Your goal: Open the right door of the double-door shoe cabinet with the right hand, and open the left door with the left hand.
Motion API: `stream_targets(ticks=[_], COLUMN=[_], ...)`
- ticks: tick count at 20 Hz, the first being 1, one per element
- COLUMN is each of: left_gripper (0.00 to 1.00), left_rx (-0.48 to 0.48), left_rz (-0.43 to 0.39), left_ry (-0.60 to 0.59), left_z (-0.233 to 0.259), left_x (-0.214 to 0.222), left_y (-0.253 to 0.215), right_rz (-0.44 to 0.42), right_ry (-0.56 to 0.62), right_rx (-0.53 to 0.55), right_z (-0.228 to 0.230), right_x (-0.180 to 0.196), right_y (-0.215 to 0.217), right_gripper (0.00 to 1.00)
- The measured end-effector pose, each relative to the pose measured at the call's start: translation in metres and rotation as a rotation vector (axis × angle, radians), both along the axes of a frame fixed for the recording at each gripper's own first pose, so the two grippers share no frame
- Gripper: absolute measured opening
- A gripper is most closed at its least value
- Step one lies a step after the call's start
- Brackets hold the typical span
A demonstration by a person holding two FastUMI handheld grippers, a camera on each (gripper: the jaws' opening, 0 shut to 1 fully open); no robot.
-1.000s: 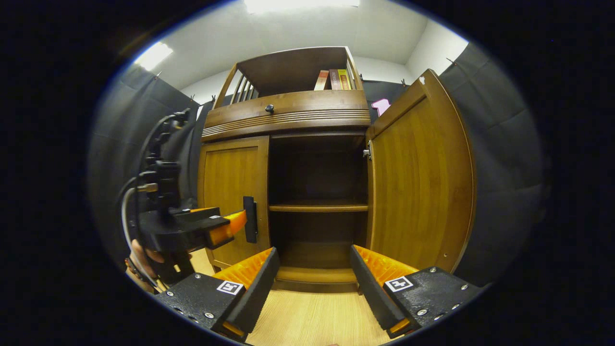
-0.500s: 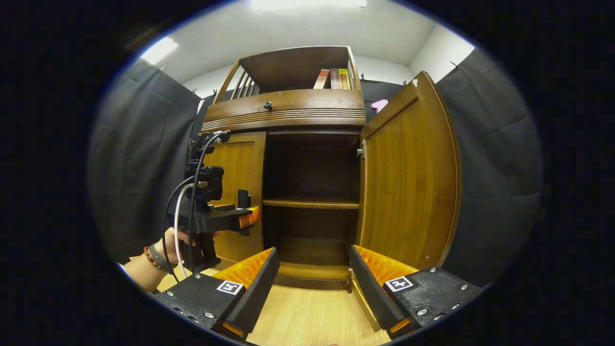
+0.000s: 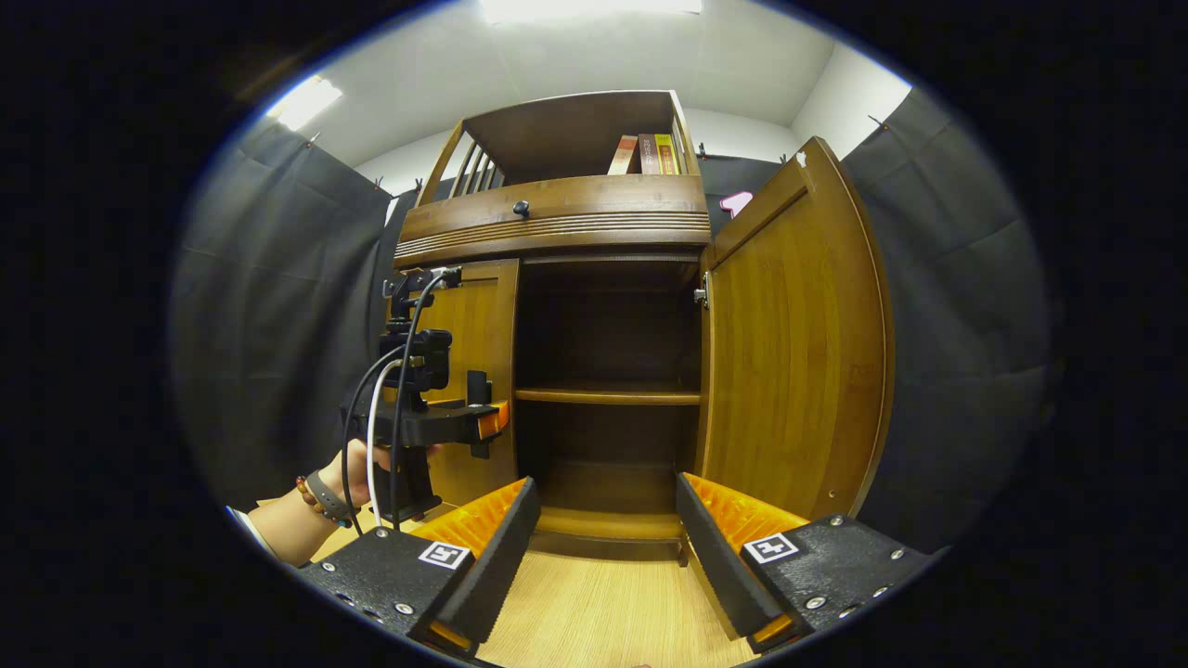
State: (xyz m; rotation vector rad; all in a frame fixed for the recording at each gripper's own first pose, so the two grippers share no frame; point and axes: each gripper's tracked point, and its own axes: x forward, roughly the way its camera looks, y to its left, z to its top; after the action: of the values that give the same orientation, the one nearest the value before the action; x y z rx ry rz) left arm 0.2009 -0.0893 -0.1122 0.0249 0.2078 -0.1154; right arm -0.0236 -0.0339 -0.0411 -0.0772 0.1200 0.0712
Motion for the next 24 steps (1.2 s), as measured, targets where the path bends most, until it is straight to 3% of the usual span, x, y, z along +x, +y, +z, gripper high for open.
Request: stream_targets(ticks=[2,7,12,15,24], left_gripper=[0.96,0.65,0.36,0.31,0.33], left_rx=[-0.005,-0.059,-0.002,0.027,-0.005], left_rz=[0.001,-0.031,-0.040,-0.031,-0.017], left_ry=[0.002,-0.005,0.009,0.036,0.000], left_z=[0.000,0.001,0.001,-0.001,0.017], left_x=[-0.001,-0.001,-0.003,-0.007,-0.057], left_y=[0.000,-0.010,-0.015,-0.013,0.001], right_rz=[0.004,0.004,-0.015,-0.022,-0.021], right_ry=[0.000,-0.005,0.001,0.002,0.023], right_rx=[0.005,0.013,0.029,0.036,0.021], right_z=[0.001,0.001,-0.001,0.000,-0.010], right_x=[0.000,-0.001,-0.006,-0.007,-0.018], right_y=[0.002,0.002,-0.004,-0.006,-0.015], right_gripper=[0.92,0.92,0.92,0.92,0.92])
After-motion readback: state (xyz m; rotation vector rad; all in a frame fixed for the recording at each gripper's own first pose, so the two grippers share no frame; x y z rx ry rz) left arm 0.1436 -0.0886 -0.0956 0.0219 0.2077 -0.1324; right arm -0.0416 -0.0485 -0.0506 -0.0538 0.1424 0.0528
